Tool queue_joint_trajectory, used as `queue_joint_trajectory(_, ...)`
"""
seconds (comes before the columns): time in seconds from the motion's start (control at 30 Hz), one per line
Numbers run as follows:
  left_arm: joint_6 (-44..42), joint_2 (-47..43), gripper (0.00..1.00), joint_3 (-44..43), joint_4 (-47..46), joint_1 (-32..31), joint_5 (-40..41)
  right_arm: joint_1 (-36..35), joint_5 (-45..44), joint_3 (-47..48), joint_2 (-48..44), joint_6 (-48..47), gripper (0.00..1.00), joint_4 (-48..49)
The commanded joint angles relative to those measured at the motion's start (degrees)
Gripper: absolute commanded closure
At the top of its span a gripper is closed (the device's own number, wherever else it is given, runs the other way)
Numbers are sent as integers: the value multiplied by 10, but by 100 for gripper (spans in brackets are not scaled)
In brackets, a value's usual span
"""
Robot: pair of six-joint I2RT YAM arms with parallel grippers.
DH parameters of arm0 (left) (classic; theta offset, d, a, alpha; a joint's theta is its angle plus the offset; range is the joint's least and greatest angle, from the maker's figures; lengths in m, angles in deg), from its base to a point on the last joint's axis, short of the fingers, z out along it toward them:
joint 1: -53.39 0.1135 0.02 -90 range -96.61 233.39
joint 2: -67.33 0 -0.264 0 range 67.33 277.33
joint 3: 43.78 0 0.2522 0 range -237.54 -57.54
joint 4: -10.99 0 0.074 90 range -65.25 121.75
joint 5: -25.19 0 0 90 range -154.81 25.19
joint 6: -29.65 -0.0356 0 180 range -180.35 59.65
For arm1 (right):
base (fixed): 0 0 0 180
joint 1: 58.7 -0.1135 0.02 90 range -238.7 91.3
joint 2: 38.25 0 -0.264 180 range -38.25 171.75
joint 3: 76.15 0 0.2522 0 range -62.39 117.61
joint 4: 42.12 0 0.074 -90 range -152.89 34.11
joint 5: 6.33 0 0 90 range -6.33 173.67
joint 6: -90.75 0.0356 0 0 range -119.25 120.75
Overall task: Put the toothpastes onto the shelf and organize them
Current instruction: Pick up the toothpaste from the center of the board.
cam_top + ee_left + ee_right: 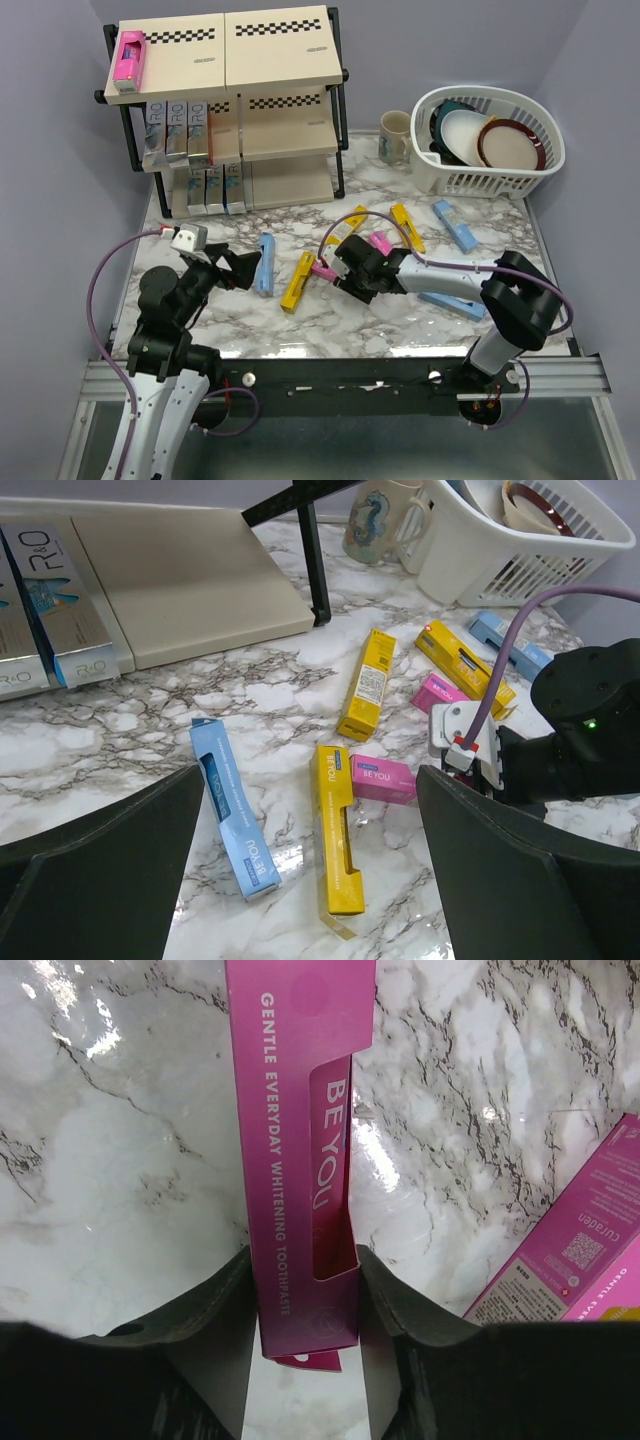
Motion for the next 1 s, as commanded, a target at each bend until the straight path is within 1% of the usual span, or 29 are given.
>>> queue_joint_trajectory(0.0,6,9,1,6,-12,-3,-5,0,18,-6,4,5,56,-70)
queue_joint_trajectory(0.17,13,17,1,7,-15,-4,-20,-4,0,-15,-67,9,61,-83)
queue_joint_trajectory(0.2,15,20,1,7,-17,-4,-23,-6,-17,-14,-82,8,63,-87)
queue_joint_trajectory(0.33,37,38,1,7,-29,-4,-62,-24,-80,-15,-151,-4,63,-94)
queue_joint_trajectory(0.47,89,83,1,-4,-53,-4,-153,-51,-138,-18,-228,-24,63,-94)
queue_joint_trajectory(0.5,108,108,1,-10,-55,-4,-172,-57,-152,-19,-242,-30,63,-93)
queue_joint_trajectory(0.53,118,120,1,-15,-58,-4,-189,-64,-181,-23,-270,-41,63,-91)
queue_joint_trajectory(0.73,178,192,1,-73,-82,-8,-289,-122,-282,-45,-353,-95,63,-71)
queue_joint_trajectory(0.83,220,227,1,-94,-122,-20,-345,-148,-303,-59,-395,-121,62,-54)
queue_joint_trajectory(0.87,229,235,1,-102,-143,-25,-350,-159,-307,-64,-407,-125,62,-49)
queue_joint_trajectory(0.97,244,265,1,-123,-165,-58,-351,-183,-332,-71,-420,-147,62,-36)
